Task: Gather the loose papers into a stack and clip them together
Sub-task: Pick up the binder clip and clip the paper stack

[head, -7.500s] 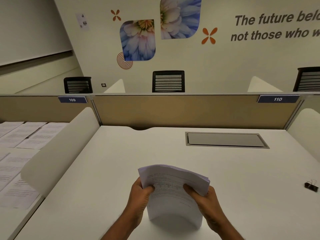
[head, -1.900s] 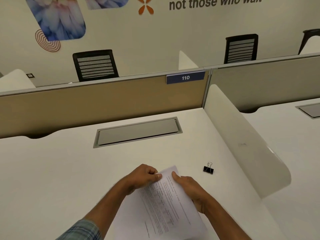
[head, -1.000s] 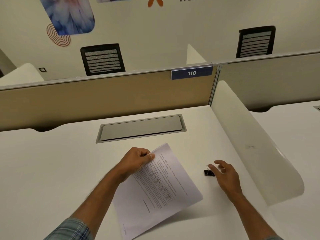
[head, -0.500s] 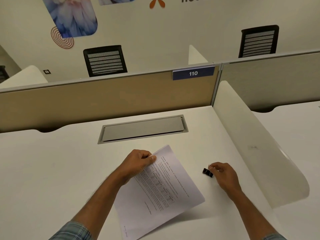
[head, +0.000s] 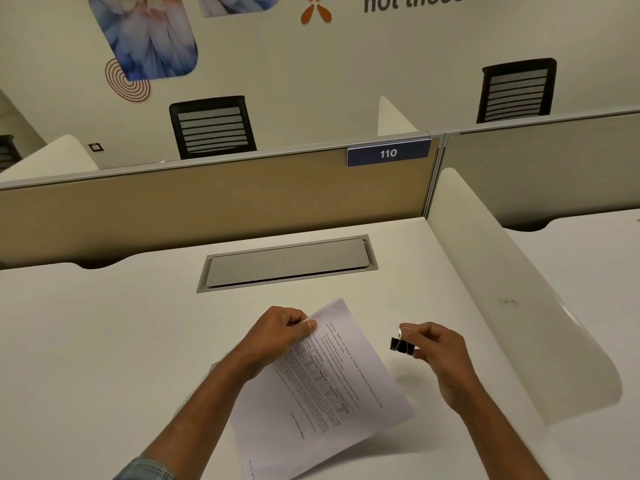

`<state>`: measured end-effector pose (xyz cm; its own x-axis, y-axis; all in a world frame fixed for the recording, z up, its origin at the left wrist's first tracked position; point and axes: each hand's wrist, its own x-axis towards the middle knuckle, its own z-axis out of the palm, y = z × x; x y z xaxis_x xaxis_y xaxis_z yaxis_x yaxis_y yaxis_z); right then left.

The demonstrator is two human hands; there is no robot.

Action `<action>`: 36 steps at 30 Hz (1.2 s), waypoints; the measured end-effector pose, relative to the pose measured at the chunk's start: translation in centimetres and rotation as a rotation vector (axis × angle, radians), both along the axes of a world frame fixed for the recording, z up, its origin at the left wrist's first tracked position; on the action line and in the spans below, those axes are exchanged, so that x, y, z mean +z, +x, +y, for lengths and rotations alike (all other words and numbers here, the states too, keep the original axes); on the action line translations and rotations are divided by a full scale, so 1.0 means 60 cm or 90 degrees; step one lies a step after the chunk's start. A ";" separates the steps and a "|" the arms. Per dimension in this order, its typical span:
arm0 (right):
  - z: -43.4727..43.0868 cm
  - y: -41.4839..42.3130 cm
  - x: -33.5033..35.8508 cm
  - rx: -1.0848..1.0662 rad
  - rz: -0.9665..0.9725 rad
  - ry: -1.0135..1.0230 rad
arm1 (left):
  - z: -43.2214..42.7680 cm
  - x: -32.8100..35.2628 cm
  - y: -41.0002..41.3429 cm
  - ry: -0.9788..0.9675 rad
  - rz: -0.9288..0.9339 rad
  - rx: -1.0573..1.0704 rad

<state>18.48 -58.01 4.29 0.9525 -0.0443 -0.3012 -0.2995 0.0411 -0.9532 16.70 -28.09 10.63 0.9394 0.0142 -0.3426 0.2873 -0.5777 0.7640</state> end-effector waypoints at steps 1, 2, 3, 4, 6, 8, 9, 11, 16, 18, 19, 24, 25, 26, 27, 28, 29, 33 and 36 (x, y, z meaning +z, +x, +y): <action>0.010 -0.004 0.015 0.016 -0.006 0.028 | 0.000 0.001 -0.002 0.001 0.000 0.001; 0.020 -0.007 0.031 0.032 -0.011 0.055 | 0.000 0.003 -0.004 0.001 0.000 0.000; 0.031 -0.011 0.047 0.049 -0.016 0.081 | 0.000 0.004 -0.006 0.003 0.000 0.000; 0.042 -0.015 0.062 0.066 -0.021 0.103 | 0.000 0.006 -0.008 0.003 0.001 0.000; 0.061 -0.021 0.088 0.107 -0.031 0.124 | 0.000 0.009 -0.013 0.001 0.002 0.005; 0.079 -0.025 0.108 0.153 -0.036 0.118 | 0.001 0.012 -0.019 -0.002 0.005 0.011; 0.086 -0.026 0.115 0.175 -0.036 0.108 | 0.001 0.014 -0.021 -0.004 0.008 0.014; 0.097 -0.026 0.128 0.211 -0.037 0.084 | 0.003 0.018 -0.025 0.000 0.015 0.019; 0.114 -0.017 0.153 0.253 -0.070 0.039 | 0.013 0.034 -0.033 0.016 0.031 0.016; 0.120 -0.012 0.161 0.256 -0.079 0.056 | 0.017 0.040 -0.037 0.025 0.040 0.001; 0.124 -0.010 0.165 0.256 -0.081 0.066 | 0.019 0.042 -0.039 0.026 0.044 -0.007; 0.149 -0.005 0.181 0.244 -0.077 0.107 | 0.025 0.058 -0.046 0.022 0.069 -0.047; 0.153 -0.004 0.183 0.236 -0.074 0.110 | 0.027 0.061 -0.047 0.019 0.072 -0.055; 0.157 -0.003 0.186 0.230 -0.071 0.113 | 0.028 0.064 -0.048 0.017 0.076 -0.063; 0.161 -0.002 0.189 0.226 -0.067 0.116 | 0.030 0.066 -0.050 0.017 0.078 -0.073; 0.164 -0.001 0.192 0.224 -0.064 0.119 | 0.032 0.068 -0.051 0.018 0.079 -0.082; 0.167 0.000 0.194 0.224 -0.063 0.118 | 0.033 0.069 -0.052 0.018 0.078 -0.090; 0.176 0.003 0.199 0.226 -0.054 0.102 | 0.034 0.071 -0.055 0.017 0.074 -0.104; 0.182 0.006 0.198 0.216 -0.032 0.101 | 0.032 0.072 -0.055 0.021 0.073 -0.113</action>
<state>18.86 -47.09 16.20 0.9189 0.3194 -0.2315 -0.2747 0.0968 -0.9567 13.42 -26.16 14.93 0.8829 -0.1348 -0.4498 0.2634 -0.6510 0.7120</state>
